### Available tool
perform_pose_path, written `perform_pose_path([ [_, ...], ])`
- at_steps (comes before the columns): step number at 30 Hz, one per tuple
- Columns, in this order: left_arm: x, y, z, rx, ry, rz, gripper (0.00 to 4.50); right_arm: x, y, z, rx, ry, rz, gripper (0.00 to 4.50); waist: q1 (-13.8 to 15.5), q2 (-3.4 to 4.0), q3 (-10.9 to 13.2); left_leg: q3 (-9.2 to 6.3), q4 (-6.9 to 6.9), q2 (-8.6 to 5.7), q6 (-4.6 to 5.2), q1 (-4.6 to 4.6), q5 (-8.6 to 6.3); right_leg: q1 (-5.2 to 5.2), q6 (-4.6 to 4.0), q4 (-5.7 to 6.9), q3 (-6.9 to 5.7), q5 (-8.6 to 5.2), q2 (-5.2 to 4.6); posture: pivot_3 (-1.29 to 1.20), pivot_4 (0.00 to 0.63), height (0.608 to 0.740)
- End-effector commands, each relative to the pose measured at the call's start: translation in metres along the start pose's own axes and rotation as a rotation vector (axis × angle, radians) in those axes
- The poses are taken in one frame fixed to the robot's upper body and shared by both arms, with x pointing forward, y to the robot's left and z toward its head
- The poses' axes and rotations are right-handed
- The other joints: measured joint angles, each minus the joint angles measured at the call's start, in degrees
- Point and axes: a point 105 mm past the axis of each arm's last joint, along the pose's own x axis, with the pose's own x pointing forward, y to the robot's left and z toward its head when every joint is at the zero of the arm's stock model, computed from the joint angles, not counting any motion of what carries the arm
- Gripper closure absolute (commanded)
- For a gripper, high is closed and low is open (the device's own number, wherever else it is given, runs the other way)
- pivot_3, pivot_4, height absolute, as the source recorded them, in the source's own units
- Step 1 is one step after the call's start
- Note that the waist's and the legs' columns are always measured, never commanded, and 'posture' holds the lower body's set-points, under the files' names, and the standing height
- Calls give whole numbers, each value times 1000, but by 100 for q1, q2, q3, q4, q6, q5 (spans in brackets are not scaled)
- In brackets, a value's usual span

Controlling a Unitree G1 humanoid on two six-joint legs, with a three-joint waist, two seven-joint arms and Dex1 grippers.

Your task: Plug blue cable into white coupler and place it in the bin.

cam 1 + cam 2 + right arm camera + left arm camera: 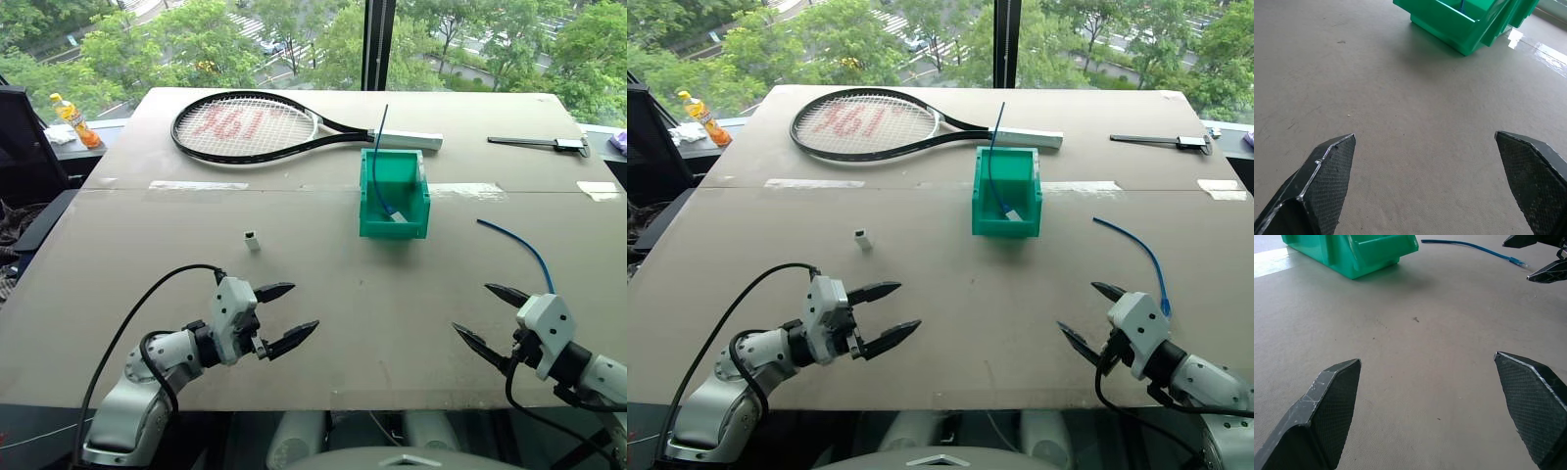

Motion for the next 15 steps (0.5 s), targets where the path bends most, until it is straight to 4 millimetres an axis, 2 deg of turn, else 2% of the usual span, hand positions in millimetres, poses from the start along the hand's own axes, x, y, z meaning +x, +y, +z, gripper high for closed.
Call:
perform_pose_path([
  [1, 0, -1, 13, 28, -45, -14, 36, 1, -5, 14, -24, -44, -19, 0, 0, 0, 0, 0, 0, 0, 0, 0, 0, 0, 0, 0, 0, 0, 0, 0, 150, 740],
  [4, 8, -9, 29, 22, -101, -82, 36, 5, -16, 32, -49, -86, -14, 0, -4, 1, 1, 4, 2, 1, 0, 1, 0, 0, -1, 1, 0, 1, -1, 0, 150, 740],
  [8, 14, -19, 38, 75, -106, -184, 36, 2, -29, 42, -190, -44, 76, 0, 7, 1, 1, 7, 4, 1, 0, 2, 0, 1, -4, 0, -4, 3, 11, 0, 150, 740],
  [11, 19, -23, 43, 170, -108, -251, 36, -7, -44, 42, -403, 62, 213, 0, 3, 5, 7, 18, 1, -2, 3, 0, -2, 0, -19, -3, 0, 12, 20, 0, 150, 740],
  [15, 21, -29, 46, 255, -123, -347, 36, -24, -76, 39, -741, 256, 455, 0, -6, 9, 16, 50, 2, -2, 16, 10, -9, 0, -23, -8, 18, 15, 19, 0, 150, 740],
])
